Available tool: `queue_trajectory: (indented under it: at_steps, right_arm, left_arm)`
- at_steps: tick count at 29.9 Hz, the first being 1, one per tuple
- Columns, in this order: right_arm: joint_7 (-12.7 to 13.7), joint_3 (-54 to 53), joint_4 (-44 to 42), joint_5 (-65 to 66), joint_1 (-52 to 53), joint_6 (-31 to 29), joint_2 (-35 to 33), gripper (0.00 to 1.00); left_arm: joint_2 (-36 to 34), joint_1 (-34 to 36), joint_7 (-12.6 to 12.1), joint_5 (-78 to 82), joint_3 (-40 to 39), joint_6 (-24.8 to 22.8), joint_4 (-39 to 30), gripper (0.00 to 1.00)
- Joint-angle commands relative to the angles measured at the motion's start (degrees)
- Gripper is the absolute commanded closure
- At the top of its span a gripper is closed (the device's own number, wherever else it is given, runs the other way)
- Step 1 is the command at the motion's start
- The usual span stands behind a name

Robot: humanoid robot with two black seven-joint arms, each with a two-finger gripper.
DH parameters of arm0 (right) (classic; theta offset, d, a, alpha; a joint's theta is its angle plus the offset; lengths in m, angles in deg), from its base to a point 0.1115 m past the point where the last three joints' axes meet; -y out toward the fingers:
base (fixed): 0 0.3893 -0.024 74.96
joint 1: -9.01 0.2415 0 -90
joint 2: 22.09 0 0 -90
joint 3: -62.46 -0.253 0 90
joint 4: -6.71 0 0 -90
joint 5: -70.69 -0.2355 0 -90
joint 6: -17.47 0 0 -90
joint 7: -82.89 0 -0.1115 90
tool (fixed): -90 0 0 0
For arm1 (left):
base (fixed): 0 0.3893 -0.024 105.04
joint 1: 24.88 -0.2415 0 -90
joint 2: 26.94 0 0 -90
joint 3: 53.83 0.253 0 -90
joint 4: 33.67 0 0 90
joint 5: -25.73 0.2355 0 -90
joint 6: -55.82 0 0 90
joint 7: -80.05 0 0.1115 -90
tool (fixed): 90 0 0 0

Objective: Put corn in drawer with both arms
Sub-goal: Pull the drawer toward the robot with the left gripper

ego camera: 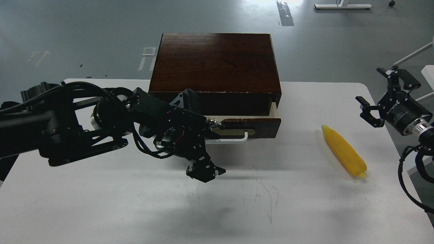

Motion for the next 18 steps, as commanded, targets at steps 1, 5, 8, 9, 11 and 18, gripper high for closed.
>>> queue_trajectory:
  at_steps: [1, 5, 8, 9, 11, 18]
  right_arm:
    - [0.00, 0.00, -0.07, 0.00, 0.00, 0.00, 0.00, 0.00]
    - [0.00, 0.00, -0.07, 0.00, 0.00, 0.00, 0.00, 0.00]
    - [0.00, 0.00, 0.01, 0.00, 0.00, 0.00, 0.00, 0.00]
    - [0.00, 0.00, 0.01, 0.00, 0.00, 0.00, -0.09, 0.00]
    - [0.00, 0.00, 0.01, 0.00, 0.00, 0.00, 0.00, 0.00]
    - [0.00, 0.00, 0.01, 0.00, -0.09, 0.00, -0.09, 0.00]
  left_arm:
    - [0.18, 0.29, 0.01, 0.76, 0.05, 0.01, 0.59, 0.01]
    - [0.18, 0.73, 0.01, 1.47, 0.05, 0.01, 0.59, 0.01]
    - [0.36, 0.90, 0.01, 4.09, 0.05, 0.01, 0.50, 0.01]
    - [0.36, 0.90, 0.01, 4.80, 0.05, 0.01, 0.50, 0.01]
    - [0.45, 0.90, 0.01, 7.55, 0.05, 0.01, 0.42, 0.01]
    - [0.71, 1.08, 0.01, 7.55, -0.04, 0.01, -0.11, 0.01]
